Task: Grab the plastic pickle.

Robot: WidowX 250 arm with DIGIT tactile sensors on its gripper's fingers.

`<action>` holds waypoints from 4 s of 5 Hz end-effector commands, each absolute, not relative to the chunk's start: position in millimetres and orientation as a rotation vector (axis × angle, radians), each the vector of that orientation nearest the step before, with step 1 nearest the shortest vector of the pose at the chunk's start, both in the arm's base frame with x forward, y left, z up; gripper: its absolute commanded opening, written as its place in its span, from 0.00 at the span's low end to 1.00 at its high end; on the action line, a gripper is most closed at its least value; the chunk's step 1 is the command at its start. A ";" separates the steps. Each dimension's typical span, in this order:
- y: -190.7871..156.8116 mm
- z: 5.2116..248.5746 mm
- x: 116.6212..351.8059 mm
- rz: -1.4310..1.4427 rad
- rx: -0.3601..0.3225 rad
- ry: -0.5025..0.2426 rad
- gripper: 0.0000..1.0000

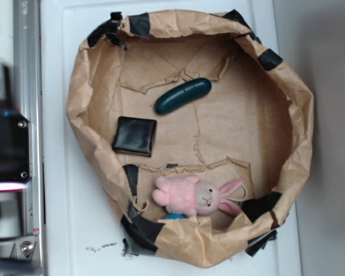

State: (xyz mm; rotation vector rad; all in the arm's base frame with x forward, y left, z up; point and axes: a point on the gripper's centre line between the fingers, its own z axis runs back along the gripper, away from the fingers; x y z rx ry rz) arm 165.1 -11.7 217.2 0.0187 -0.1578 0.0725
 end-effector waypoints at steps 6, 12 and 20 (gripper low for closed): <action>107.8 53.0 244.4 0.211 0.054 -0.074 1.00; 38.6 97.2 270.1 -0.030 -0.033 -0.250 0.00; 77.1 22.1 260.2 0.133 -0.071 -0.064 1.00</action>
